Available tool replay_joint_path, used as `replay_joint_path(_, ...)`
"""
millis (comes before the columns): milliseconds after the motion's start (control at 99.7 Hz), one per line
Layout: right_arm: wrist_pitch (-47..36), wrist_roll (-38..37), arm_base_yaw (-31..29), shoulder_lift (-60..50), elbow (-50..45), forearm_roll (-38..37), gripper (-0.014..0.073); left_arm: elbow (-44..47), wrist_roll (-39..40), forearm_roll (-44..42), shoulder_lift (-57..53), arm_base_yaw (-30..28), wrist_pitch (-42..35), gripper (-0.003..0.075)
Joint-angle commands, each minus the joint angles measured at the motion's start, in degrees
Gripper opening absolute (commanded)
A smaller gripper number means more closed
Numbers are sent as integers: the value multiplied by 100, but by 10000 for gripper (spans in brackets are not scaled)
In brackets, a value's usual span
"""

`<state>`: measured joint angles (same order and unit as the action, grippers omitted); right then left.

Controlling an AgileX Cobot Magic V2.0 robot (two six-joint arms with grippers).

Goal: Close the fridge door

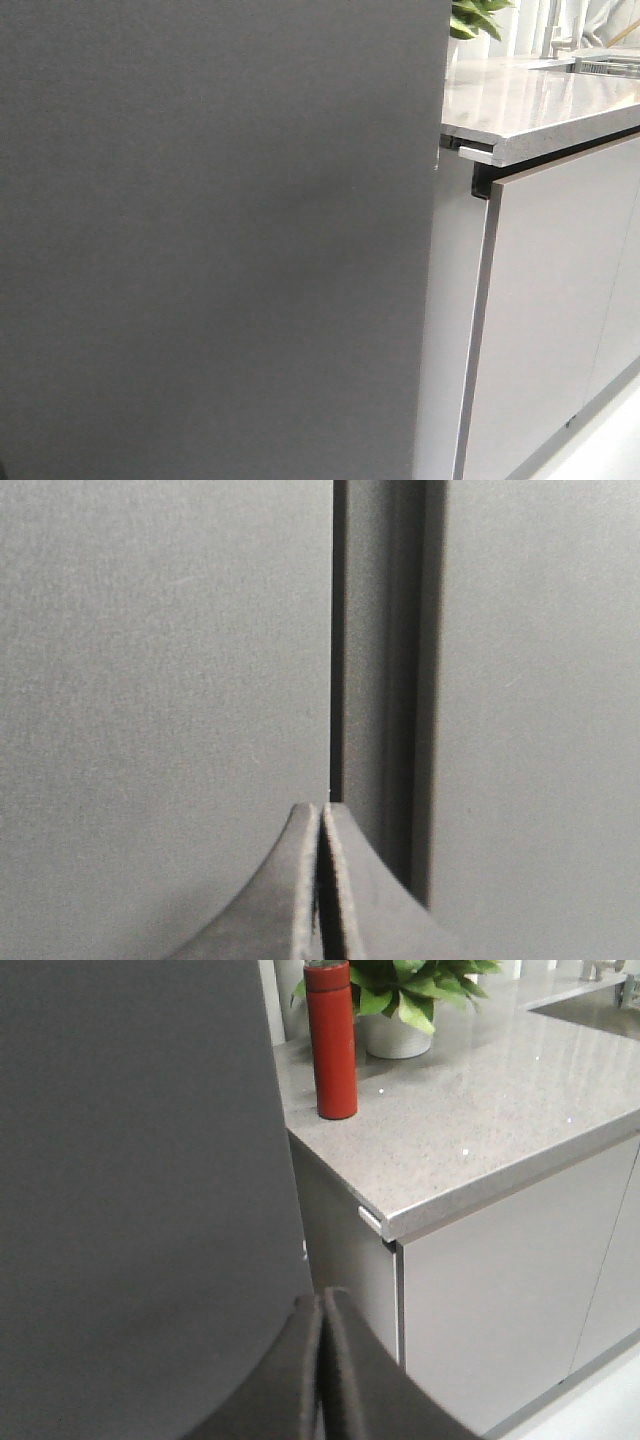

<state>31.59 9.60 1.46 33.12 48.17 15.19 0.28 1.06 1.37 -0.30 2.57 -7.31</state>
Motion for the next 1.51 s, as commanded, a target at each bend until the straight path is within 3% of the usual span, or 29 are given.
replay_joint_path(0,-406,-67,-37,-341,-211,7,-43,201,29,35,-117,20,-415,-20)
replay_joint_path(201,-291,-67,-37,-783,-672,7,-45,201,29,35,-117,20,-415,-20)
replay_joint_path(1023,-223,-67,-37,-923,-686,7,-45,201,29,35,-117,20,-415,-20)
replay_joint_path(1194,-1202,-21,-37,-1393,-1307,7,-45,201,29,35,-117,20,-415,-20)
replay_joint_path(1495,-3069,-21,-37,-2570,-3577,43,-45,201,29,35,-117,20,-415,-20)
